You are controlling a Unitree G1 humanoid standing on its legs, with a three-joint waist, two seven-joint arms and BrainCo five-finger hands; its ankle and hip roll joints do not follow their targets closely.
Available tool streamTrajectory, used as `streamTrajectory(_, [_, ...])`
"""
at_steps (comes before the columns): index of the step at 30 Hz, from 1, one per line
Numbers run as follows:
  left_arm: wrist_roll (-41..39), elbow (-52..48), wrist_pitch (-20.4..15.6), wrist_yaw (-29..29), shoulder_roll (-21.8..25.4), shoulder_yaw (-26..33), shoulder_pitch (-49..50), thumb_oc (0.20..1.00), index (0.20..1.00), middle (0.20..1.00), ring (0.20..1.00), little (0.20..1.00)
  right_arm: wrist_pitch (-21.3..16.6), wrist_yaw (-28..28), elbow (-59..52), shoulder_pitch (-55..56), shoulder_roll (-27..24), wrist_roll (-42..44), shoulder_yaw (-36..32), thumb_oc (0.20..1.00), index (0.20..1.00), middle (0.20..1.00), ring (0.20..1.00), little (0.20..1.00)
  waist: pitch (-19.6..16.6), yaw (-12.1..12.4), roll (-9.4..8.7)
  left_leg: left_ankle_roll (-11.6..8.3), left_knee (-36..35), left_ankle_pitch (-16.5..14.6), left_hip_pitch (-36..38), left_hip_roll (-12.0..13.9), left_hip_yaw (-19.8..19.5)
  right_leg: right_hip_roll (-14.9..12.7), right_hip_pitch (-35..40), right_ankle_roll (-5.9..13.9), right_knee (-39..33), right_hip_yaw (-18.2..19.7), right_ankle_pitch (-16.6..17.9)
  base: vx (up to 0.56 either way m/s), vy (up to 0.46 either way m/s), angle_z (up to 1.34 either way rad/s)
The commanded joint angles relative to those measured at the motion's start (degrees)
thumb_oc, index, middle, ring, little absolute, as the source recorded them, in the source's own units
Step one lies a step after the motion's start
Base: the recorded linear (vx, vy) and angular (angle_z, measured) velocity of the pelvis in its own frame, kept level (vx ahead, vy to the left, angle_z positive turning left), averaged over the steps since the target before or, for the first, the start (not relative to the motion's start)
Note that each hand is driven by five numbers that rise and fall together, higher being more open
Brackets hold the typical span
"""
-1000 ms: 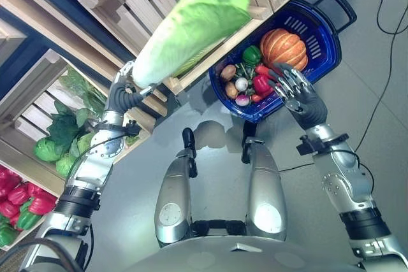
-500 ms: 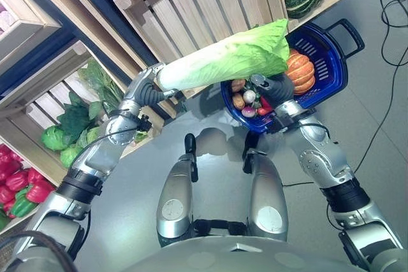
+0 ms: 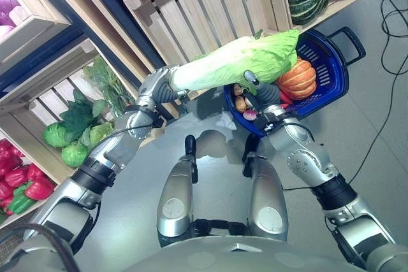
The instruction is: Pick up fruits and vegetables into the basket
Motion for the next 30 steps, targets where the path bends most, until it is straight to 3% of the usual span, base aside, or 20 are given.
streamTrajectory(1, [8.9, -6.1, -2.8, -0.5, -1.8, -7.0, -2.8, 0.2, 0.2, 0.2, 0.2, 0.2, -2.7, 1.5, -2.1, -3.0, 5.3, 1.8, 5.5, 1.0, 1.0, 1.0, 1.0, 1.0, -5.6, 0.1, -2.96, 3.11, 1.1, -2.7, -4.1, -3.2, 0.5, -2.8, 6.6, 5.32, -3.8, -1.8, -3.8, 0.0, -0.045, 0.06])
streamTrajectory(2, [10.1, -6.2, -2.5, -1.2, -1.8, -7.6, -3.3, 0.2, 0.2, 0.2, 0.2, 0.2, -3.5, 2.4, -1.9, -3.3, 5.3, 1.4, 5.7, 1.0, 1.0, 1.0, 1.0, 1.0, -5.6, 0.1, -3.08, 3.05, 1.1, -2.7, -4.1, -3.1, 0.4, -2.9, 6.8, 5.39, -4.0, -1.9, -3.7, 0.0, -0.044, 0.12])
streamTrajectory(3, [11.3, -6.3, -2.5, -2.2, -1.5, -8.2, -3.7, 0.2, 0.2, 0.2, 0.2, 0.2, -4.7, 3.5, -1.8, -3.6, 5.2, 0.9, 6.0, 0.46, 0.46, 0.46, 0.46, 0.46, -5.6, 0.2, -3.17, 3.05, 1.1, -2.8, -4.1, -3.1, 0.3, -2.9, 6.8, 5.46, -4.0, -1.9, -3.7, 0.01, -0.039, 0.12])
streamTrajectory(4, [11.9, -6.3, -2.7, -2.8, -1.4, -8.4, -4.0, 0.2, 0.2, 0.2, 0.2, 0.2, -6.0, 3.5, -1.8, -3.9, 5.1, 0.7, 6.0, 0.2, 0.2, 0.2, 0.2, 0.2, -5.6, 0.3, -3.2, 3.02, 1.1, -2.8, -4.1, -3.1, 0.3, -2.9, 6.9, 5.48, -4.1, -2.0, -3.7, 0.01, -0.031, 0.1])
streamTrajectory(12, [15.6, -8.6, -3.2, -7.8, -0.7, -8.8, -2.3, 0.2, 0.2, 0.2, 0.2, 0.2, -16.0, -1.8, -4.5, -3.4, 3.6, -6.6, 0.9, 0.2, 0.2, 0.2, 0.2, 0.2, -5.0, -0.4, -2.62, 2.74, 0.5, -3.1, -4.1, -2.7, 0.5, -3.1, 6.9, 5.63, -4.8, -2.4, -3.4, -0.02, 0.001, 0.0])
streamTrajectory(13, [16.0, -8.8, -3.1, -8.0, -0.4, -8.8, -1.8, 0.25, 0.25, 0.25, 0.25, 0.25, -17.0, -2.2, -5.0, -2.9, 3.2, -8.2, 0.0, 0.2, 0.2, 0.2, 0.2, 0.2, -4.9, -0.7, -2.49, 2.73, 0.5, -3.1, -4.1, -2.7, 0.6, -3.1, 6.7, 5.64, -4.8, -2.3, -3.4, -0.05, 0.035, -0.01])
streamTrajectory(14, [15.6, -8.8, -3.1, -7.5, 0.0, -8.7, -1.1, 0.485, 0.485, 0.485, 0.485, 0.485, -17.7, -2.5, -5.3, -2.2, 2.9, -9.4, -0.7, 0.2, 0.2, 0.2, 0.2, 0.2, -4.7, -0.9, -2.31, 2.71, 0.5, -3.2, -4.2, -2.6, 0.8, -3.0, 6.5, 5.66, -4.7, -2.2, -3.5, -0.04, 0.03, -0.03])
streamTrajectory(15, [15.3, -8.8, -3.1, -7.4, 0.2, -8.6, -0.7, 0.551, 0.551, 0.551, 0.551, 0.551, -18.1, -2.9, -5.5, -1.9, 2.7, -10.4, -1.1, 0.2, 0.2, 0.2, 0.2, 0.2, -4.7, -1.0, -2.24, 2.71, 0.5, -3.2, -4.2, -2.5, 0.9, -3.0, 6.4, 5.66, -4.6, -2.1, -3.5, -0.04, 0.029, -0.04])
streamTrajectory(16, [14.6, -8.8, -3.1, -7.9, 0.5, -8.4, -0.2, 1.0, 1.0, 1.0, 1.0, 1.0, -18.7, -4.0, -5.8, -1.6, 2.1, -12.4, -2.0, 0.2, 0.2, 0.2, 0.2, 0.2, -4.5, -1.3, -2.1, 2.76, 0.4, -3.2, -4.1, -2.5, 1.1, -3.0, 6.3, 5.67, -4.6, -2.0, -3.6, -0.04, 0.019, -0.04])
streamTrajectory(22, [9.8, -8.2, -3.4, -7.3, 2.9, -5.4, 5.6, 1.0, 1.0, 1.0, 1.0, 1.0, -24.0, -6.3, -5.4, 2.6, -1.1, -14.1, -8.5, 0.2, 0.2, 0.2, 0.2, 0.2, -3.2, -2.0, -1.48, 2.61, 0.6, -3.1, -4.7, -2.0, 2.0, -2.8, 5.0, 5.53, -3.6, -1.9, -3.9, -0.05, 0.001, -0.01])
streamTrajectory(26, [4.6, -6.2, -1.6, -4.7, 4.5, -2.4, 12.4, 1.0, 1.0, 1.0, 1.0, 1.0, -29.1, -6.0, -4.6, 8.6, -3.4, -13.2, -14.7, 0.2, 0.2, 0.2, 0.2, 0.2, -2.1, -2.6, -1.22, 2.56, 1.0, -3.7, -5.0, -1.5, 2.7, -2.4, 3.9, 5.27, -2.2, -1.8, -5.0, -0.05, -0.01, -0.08])
streamTrajectory(30, [-5.5, -1.8, -1.7, -4.3, 5.0, 0.9, 19.7, 1.0, 1.0, 1.0, 1.0, 1.0, -32.2, -7.3, -3.4, 13.1, -4.7, -15.5, -19.8, 0.2, 0.2, 0.2, 0.2, 0.2, -1.2, -3.2, -0.92, 2.59, 1.4, -3.7, -5.9, -1.2, 3.3, -2.2, 2.3, 4.89, -0.8, -1.7, -5.6, -0.05, 0.003, -0.09])
